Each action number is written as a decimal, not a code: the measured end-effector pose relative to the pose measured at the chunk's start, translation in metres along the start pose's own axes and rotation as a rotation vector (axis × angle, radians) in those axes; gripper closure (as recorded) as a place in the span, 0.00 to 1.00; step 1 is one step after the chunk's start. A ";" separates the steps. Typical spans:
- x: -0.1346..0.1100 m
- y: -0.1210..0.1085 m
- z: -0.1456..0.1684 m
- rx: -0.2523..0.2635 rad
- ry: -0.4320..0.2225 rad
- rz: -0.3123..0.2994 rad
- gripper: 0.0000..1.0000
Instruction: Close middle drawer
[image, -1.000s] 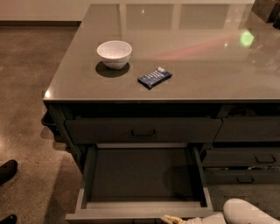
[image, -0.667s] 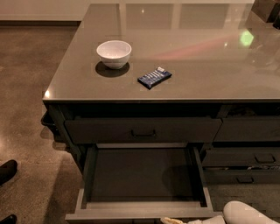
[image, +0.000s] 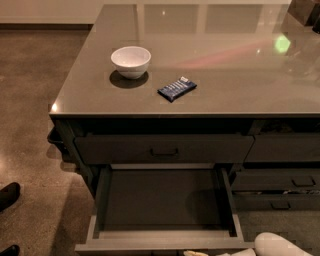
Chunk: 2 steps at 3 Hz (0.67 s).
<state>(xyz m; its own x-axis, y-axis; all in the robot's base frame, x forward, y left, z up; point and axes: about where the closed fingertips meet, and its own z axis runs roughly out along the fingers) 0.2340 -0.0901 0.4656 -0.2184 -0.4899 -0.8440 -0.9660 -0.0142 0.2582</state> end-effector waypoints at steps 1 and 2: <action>0.015 -0.011 0.008 0.009 0.011 -0.016 0.00; 0.029 -0.031 0.019 0.030 0.059 -0.042 0.00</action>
Offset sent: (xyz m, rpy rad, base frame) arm 0.0462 0.0038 -0.0714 -0.1294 -0.1053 0.0068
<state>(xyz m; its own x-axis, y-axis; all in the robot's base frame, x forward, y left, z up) 0.2553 -0.0874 0.4236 -0.1703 -0.5397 -0.8244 -0.9780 -0.0097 0.2084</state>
